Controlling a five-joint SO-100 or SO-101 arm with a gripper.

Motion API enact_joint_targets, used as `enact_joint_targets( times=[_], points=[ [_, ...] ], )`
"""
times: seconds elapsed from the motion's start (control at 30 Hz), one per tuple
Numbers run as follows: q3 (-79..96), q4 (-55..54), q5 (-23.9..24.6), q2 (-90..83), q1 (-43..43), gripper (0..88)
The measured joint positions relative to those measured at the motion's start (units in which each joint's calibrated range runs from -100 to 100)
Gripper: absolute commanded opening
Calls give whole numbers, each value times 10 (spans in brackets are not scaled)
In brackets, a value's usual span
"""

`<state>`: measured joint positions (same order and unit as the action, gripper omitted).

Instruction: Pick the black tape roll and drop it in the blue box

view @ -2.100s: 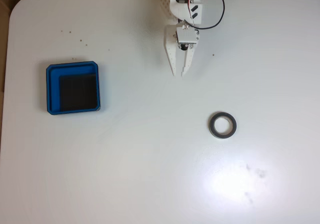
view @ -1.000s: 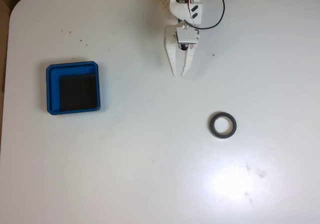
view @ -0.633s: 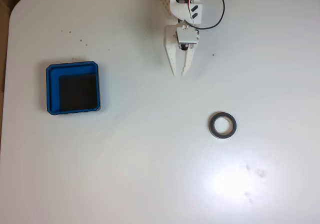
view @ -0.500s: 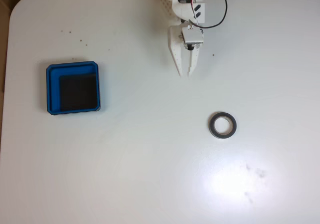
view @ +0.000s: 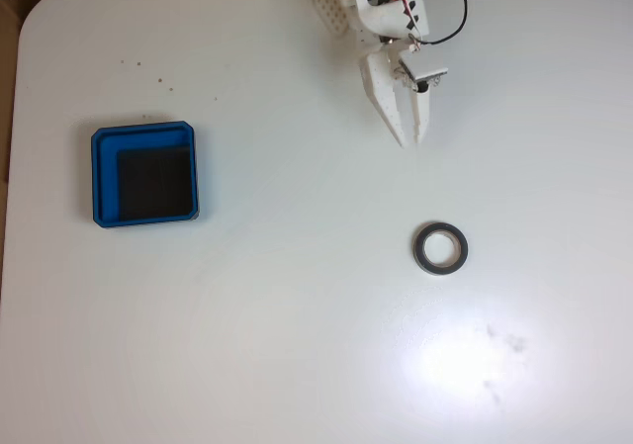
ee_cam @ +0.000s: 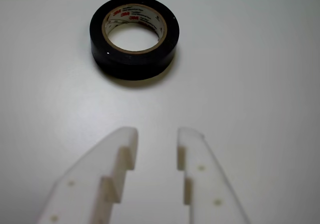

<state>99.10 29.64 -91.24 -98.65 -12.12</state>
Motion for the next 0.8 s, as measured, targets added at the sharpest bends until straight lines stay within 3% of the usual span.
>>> enact_joint_targets(
  times=[0.3, 0.8],
  points=[
    [-34, 0, 2, 93, 1, 15],
    [-508, 0, 2, 616, 1, 15]
  ],
)
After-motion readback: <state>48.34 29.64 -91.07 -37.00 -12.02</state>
